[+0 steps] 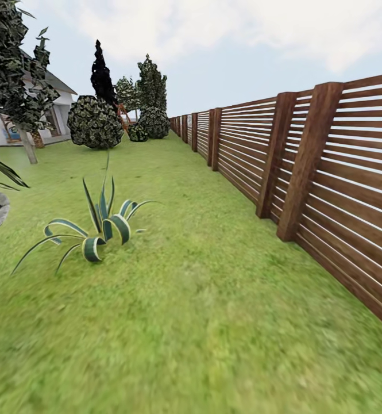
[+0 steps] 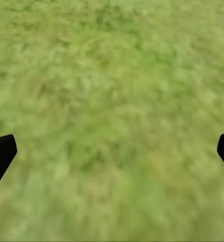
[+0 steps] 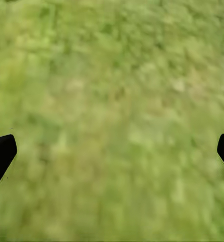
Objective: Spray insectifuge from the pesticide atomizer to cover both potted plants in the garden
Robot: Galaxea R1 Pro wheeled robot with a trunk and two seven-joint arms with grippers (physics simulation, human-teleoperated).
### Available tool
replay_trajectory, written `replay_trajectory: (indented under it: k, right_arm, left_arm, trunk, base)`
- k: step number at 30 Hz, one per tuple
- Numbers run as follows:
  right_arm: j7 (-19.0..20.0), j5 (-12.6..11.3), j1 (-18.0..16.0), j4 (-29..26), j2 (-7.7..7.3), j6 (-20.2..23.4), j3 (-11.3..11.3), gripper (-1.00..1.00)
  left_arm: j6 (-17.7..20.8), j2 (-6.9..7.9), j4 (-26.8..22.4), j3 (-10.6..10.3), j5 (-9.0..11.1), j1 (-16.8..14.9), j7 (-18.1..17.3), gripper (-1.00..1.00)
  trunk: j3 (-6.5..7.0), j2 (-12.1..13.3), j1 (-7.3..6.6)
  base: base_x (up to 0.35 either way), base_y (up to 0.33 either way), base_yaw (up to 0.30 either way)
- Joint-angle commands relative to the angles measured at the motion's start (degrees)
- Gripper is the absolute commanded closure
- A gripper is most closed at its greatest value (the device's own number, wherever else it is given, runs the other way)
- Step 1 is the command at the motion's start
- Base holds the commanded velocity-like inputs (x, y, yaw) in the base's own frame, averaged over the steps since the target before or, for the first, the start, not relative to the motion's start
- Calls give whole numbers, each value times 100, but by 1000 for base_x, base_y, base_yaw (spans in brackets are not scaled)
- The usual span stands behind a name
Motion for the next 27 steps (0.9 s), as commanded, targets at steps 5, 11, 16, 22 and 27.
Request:
replay_trajectory:
  k: [5,11,16,22,27]
  right_arm:
    - [-1,1,-3,3,0,-17,-5,-100]
    - [-1,3,-3,3,1,-17,-5,-100]
    - [-1,9,-3,3,6,-17,-3,-100]
    - [-1,9,-3,3,7,-17,2,-100]
    - [5,9,-3,3,7,-17,3,-100]
  left_arm:
    - [-12,-2,6,32,37,-3,-60,-100]
    - [-14,-2,9,24,37,-3,-60,-100]
    - [-14,-2,9,23,37,-3,-60,-100]
    - [-12,-2,9,24,37,-3,-60,-100]
    - [-11,-2,9,23,37,-3,-60,-100]
  trunk:
    - [-5,-2,3]
    - [-5,-2,3]
    - [-5,-2,3]
    - [-5,-2,3]
    - [-5,-2,3]
  base:
    - [338,0,0]
    - [338,0,0]
    - [335,-96,0]
    - [325,-160,0]
    - [323,-167,0]
